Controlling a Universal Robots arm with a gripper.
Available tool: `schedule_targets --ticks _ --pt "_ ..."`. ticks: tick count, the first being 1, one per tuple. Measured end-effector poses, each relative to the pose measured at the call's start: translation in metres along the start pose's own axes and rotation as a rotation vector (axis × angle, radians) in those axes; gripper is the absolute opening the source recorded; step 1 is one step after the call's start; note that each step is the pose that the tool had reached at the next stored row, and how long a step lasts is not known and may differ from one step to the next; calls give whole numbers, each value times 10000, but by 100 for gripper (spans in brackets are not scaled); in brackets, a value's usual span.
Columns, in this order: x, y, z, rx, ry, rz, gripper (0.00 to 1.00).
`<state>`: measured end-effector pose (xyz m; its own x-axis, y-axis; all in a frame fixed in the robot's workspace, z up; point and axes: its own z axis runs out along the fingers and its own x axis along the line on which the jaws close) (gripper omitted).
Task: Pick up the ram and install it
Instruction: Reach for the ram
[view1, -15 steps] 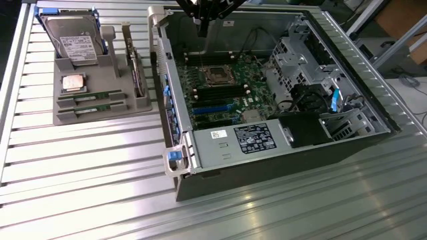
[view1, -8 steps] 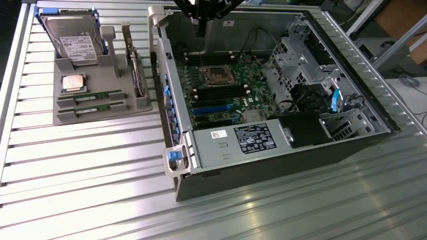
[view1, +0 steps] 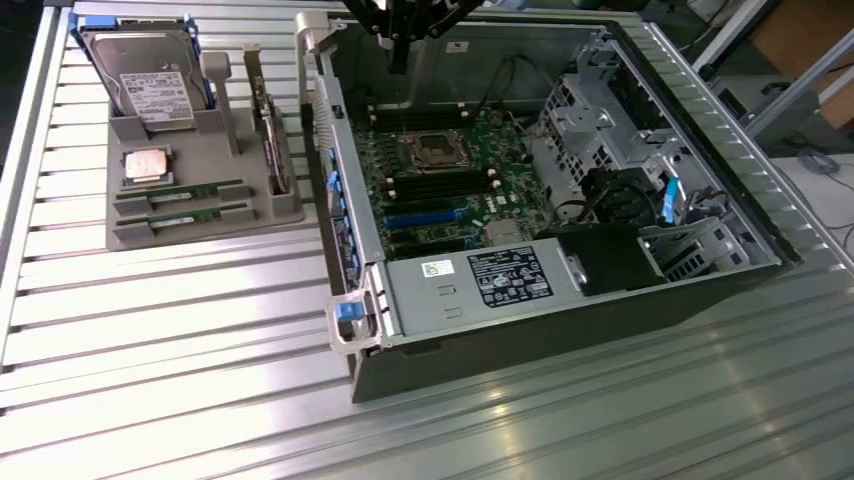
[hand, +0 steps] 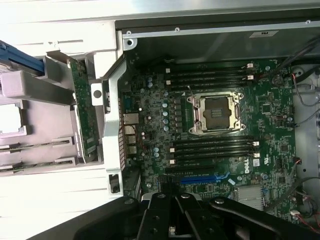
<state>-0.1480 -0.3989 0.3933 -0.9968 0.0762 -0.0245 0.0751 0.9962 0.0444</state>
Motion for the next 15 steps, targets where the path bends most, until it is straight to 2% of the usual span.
schedule_targets --ticks 15 --pt "34 -2 -1 0 0 0 11"
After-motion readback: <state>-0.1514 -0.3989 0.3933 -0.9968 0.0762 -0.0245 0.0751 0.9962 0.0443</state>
